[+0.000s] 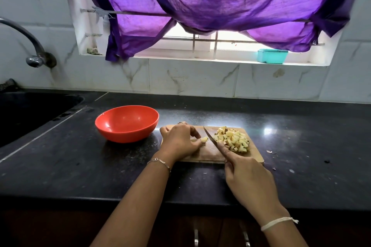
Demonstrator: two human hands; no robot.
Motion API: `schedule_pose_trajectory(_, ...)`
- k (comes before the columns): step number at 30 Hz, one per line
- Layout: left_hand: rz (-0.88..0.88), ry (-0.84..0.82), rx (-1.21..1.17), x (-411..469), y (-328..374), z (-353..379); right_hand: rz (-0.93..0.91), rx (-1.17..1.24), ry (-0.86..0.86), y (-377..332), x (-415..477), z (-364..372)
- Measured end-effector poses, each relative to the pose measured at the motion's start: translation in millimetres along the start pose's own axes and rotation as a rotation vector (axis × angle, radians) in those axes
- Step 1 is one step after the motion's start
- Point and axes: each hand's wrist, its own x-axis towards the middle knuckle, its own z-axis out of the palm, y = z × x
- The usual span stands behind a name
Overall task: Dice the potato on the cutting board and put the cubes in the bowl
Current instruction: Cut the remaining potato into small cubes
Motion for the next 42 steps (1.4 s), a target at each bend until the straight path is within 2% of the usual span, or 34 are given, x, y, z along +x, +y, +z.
schedule_pose_trajectory(9,-0.033,0.035,-0.051,-3,1,-1,-0.028,-0.031,-0.010,-3,-4,1)
schedule_pose_trajectory(19,-0.059,-0.013,-0.066,0,0,-1,-0.119,-0.132,0.021,-10,8,17)
schedule_pose_trajectory(26,-0.066,-0.027,-0.070,1,-2,-1,-0.117,-0.119,0.023,-13,21,23)
schedule_pose_trajectory(32,-0.085,-0.011,-0.104,3,-4,1,-0.024,-0.034,0.066,-11,5,23)
schedule_pose_trajectory(35,-0.102,-0.024,-0.113,5,-8,3,-0.066,-0.023,0.078,-11,-4,21)
schedule_pose_trajectory(42,-0.103,-0.083,-0.145,4,-10,2,-0.141,-0.171,0.017,-18,0,17)
